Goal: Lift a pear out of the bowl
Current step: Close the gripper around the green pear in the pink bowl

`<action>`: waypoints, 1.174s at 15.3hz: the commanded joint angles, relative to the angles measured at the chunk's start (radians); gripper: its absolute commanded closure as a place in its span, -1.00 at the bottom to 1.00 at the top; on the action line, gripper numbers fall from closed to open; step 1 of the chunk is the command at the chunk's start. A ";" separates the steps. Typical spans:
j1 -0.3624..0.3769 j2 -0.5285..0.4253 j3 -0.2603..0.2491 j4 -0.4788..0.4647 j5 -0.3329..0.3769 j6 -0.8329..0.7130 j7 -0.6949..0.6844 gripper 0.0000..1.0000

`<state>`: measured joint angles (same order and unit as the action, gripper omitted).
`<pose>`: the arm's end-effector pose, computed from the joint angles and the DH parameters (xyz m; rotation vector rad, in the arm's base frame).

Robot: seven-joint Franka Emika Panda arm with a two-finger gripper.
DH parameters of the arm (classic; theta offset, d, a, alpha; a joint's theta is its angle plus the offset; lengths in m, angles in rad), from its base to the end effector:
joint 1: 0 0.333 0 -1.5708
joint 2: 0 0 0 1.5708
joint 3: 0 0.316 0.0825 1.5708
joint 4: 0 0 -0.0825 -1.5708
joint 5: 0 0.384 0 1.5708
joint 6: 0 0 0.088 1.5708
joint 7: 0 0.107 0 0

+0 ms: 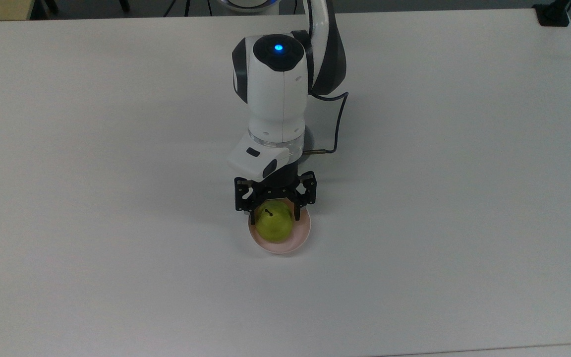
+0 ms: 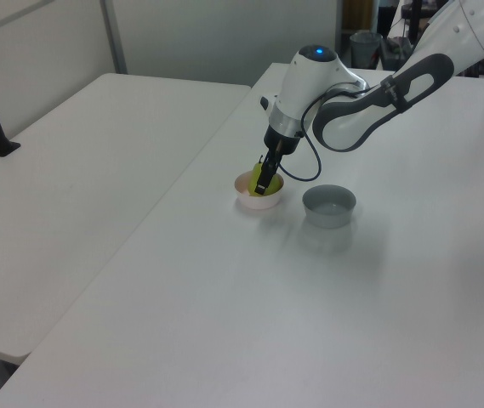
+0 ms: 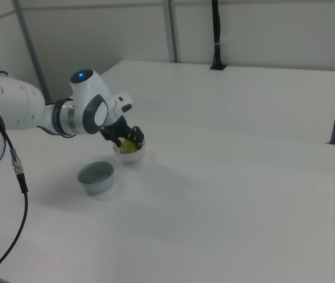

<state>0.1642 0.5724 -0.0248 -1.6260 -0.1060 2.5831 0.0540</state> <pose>0.7138 0.1049 0.3291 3.0242 0.2591 0.6004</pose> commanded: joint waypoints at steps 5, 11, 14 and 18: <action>0.012 0.004 -0.009 -0.002 -0.012 0.025 -0.006 -0.35; 0.014 0.003 -0.009 -0.002 -0.009 0.025 -0.006 -0.06; 0.014 -0.002 -0.009 -0.002 -0.009 0.023 -0.006 -0.02; 0.012 -0.026 -0.009 -0.002 -0.003 0.017 -0.006 -0.02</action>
<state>0.1666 0.5732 -0.0248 -1.6201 -0.1066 2.5831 0.0540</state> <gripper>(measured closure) 0.273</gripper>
